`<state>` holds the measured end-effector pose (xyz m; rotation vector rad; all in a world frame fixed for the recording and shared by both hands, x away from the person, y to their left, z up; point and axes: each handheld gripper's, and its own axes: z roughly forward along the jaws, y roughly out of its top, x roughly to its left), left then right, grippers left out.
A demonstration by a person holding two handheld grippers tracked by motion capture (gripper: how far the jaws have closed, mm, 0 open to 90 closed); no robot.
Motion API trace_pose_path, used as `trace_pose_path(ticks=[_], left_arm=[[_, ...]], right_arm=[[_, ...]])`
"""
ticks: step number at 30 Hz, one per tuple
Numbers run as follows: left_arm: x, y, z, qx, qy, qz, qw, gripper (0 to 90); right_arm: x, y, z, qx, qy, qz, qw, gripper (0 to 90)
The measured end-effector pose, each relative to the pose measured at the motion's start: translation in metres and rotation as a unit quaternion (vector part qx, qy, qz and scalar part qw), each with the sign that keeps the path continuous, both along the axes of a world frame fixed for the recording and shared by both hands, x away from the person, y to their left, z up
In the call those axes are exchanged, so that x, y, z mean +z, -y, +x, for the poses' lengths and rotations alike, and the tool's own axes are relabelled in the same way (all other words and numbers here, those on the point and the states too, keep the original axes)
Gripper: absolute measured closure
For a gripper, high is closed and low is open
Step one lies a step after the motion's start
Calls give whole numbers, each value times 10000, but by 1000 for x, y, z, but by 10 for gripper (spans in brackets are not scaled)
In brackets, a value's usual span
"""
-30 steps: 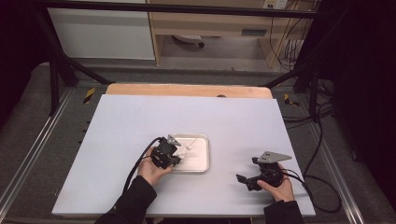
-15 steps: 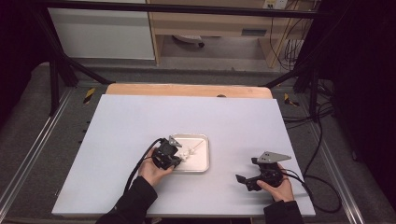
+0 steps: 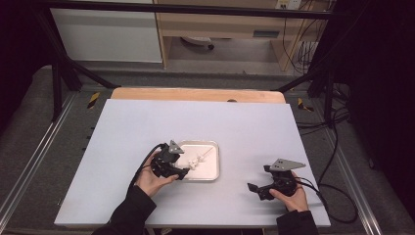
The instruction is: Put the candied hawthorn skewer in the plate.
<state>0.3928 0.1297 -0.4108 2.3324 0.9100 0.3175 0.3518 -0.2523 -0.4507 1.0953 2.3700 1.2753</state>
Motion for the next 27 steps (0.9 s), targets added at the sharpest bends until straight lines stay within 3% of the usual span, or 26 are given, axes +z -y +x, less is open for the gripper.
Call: trace_pose_path(ticks=[7,13,18,27], left_arm=[[2,-26,-9,55,33,-235,9997,171],[-4,-55,-21,276,67,-388,9988,132],[-12,-78,-33,408,131,-340,9985,105],[-24,-111,-51,630,252,-709,9952,86]], right_arm=[[0,0,0,-17,-23,7,10000,9],[0,0,0,-18,-45,-6,10000,8],[-1,0,1,-15,-55,-30,10000,8],[-1,0,0,-13,-105,-57,9999,8]])
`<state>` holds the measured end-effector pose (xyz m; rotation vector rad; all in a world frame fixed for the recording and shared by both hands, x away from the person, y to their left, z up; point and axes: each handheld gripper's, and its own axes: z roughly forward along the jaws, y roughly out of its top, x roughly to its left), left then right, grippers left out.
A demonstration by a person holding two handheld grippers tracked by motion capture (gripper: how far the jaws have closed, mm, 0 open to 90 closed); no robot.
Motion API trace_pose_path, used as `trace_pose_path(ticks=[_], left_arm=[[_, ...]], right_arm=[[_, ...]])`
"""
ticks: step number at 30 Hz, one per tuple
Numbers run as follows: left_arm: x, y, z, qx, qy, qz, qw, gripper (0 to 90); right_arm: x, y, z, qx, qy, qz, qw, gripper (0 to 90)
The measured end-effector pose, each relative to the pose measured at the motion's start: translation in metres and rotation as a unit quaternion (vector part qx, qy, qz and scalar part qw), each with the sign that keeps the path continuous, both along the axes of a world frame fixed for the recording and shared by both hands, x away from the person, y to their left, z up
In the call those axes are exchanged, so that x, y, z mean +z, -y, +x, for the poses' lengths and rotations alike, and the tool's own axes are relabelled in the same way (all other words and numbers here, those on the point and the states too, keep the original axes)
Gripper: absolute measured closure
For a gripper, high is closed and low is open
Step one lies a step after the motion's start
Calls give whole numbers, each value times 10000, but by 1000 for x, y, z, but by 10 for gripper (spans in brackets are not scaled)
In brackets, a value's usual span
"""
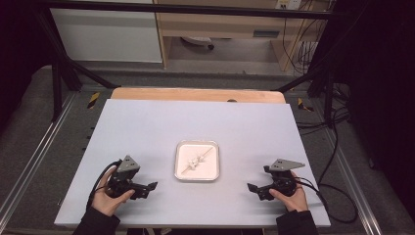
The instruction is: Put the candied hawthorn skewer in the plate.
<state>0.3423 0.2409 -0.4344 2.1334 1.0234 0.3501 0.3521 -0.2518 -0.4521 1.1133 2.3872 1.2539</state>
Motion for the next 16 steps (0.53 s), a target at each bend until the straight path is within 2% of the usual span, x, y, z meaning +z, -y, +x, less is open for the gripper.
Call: trace_pose_path(ticks=[8,16], left_arm=[[-8,-20,-7,112,57,-117,9999,87],[-11,-26,-7,170,74,-129,9997,90]], right_arm=[[-1,-1,-1,-33,-60,-26,10000,8],[-3,-2,-1,-16,-96,-65,9999,8]])
